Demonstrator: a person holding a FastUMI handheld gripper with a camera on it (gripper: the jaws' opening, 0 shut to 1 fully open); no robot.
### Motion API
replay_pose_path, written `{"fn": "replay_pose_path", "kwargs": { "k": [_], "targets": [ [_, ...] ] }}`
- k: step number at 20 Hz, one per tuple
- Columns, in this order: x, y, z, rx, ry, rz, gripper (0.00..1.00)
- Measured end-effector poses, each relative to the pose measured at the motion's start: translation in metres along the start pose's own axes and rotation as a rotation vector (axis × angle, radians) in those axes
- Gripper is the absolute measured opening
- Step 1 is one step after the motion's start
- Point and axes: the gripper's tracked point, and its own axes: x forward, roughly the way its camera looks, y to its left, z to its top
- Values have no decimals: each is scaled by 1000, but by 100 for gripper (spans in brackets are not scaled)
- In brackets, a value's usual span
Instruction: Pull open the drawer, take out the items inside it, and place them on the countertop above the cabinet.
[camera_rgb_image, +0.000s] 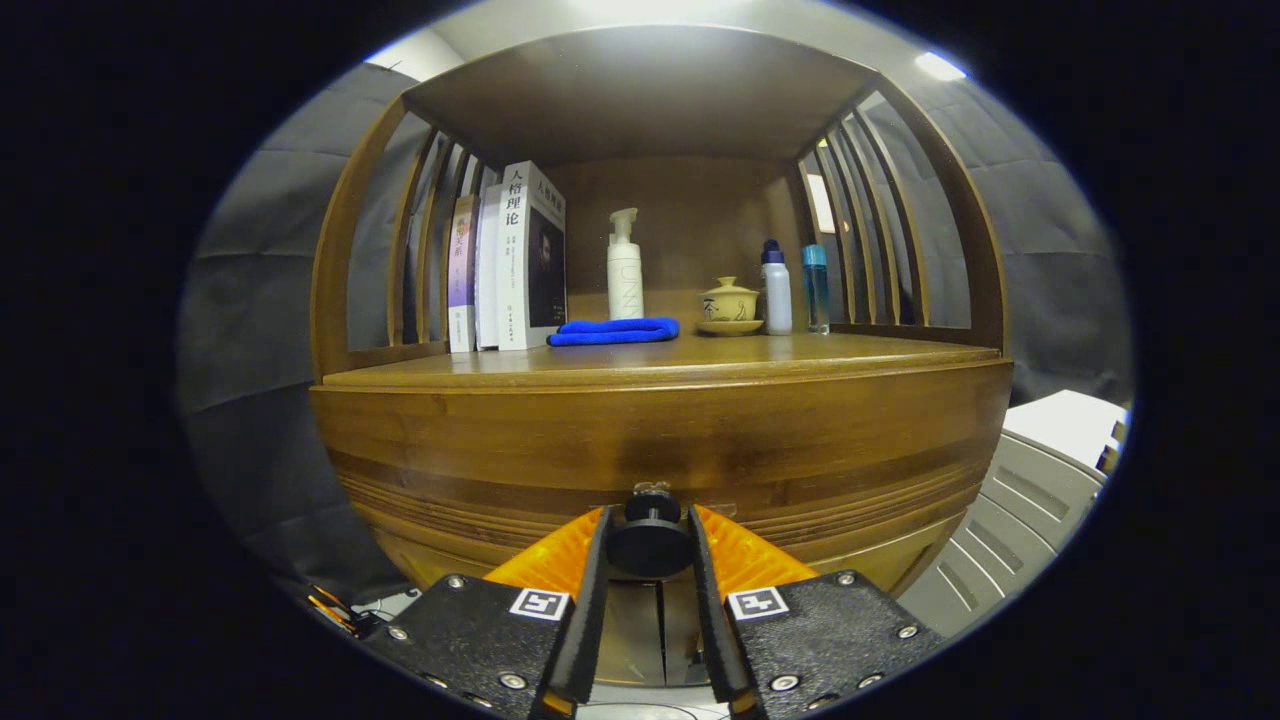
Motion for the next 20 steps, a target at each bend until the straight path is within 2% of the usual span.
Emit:
{"fn": "replay_pose_path", "kwargs": {
  "k": [3,6,12,20],
  "targets": [
    [1,0,-2,11,9,-9,35],
    [1,-1,-2,32,20,-19,31],
    [1,0,-3,80,6,-9,31],
    [-10,0,-4,67,24,-12,31]
  ]
}}
